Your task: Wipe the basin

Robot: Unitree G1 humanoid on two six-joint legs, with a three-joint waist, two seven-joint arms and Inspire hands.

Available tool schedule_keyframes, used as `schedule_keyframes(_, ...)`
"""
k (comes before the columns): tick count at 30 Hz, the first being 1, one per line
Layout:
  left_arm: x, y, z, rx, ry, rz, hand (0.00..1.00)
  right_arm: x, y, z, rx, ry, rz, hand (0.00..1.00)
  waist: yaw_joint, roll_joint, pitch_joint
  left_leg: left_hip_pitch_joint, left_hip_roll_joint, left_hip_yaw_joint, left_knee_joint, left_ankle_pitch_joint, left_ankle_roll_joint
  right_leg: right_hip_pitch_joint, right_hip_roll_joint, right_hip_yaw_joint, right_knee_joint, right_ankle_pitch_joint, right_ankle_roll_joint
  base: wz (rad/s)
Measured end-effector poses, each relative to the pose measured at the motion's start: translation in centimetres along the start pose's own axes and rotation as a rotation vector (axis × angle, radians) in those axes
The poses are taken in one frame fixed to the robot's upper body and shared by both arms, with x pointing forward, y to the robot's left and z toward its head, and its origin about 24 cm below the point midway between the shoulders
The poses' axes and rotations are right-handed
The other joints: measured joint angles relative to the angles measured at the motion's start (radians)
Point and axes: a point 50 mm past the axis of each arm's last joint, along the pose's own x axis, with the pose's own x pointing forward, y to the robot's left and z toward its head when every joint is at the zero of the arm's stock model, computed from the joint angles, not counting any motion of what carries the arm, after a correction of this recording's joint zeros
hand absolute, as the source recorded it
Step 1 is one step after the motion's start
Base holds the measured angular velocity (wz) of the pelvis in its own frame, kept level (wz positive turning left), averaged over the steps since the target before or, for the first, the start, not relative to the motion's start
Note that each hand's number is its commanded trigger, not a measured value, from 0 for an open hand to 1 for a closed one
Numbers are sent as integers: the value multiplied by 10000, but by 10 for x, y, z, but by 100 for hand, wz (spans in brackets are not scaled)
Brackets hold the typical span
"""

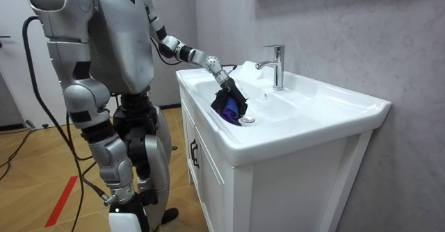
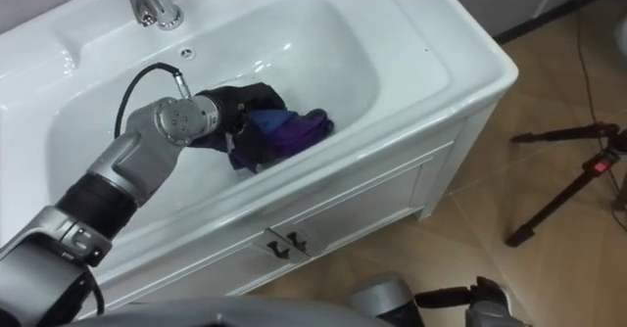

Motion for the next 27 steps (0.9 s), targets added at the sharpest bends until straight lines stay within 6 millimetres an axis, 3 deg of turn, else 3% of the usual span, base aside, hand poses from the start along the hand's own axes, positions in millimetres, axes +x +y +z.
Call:
schedule_keyframes(11, 3, -3, 29, 139, -1193, 654, 100, 0, 1, -3, -69, 31, -193, 0, 11, -116, -26, -40, -8, -31, 8, 0, -1, -21, 9, 3, 16, -4, 5, 0)
schedule_keyframes(21, 5, -8, 28, 332, -1142, 970, 100, -1, -1, -11, -222, 145, -260, 0, 21, -135, -45, 65, 12, -15, 15, 0, 0, 37, 10, 17, 181, -2, 4, 0)
schedule_keyframes(27, 5, -11, 13, 212, -773, 1392, 100, -1, -4, -15, -276, 257, -561, 0, 48, -174, -43, 273, 33, 181, 14, 0, 0, 93, 22, 230, 163, -4, 2, -11)
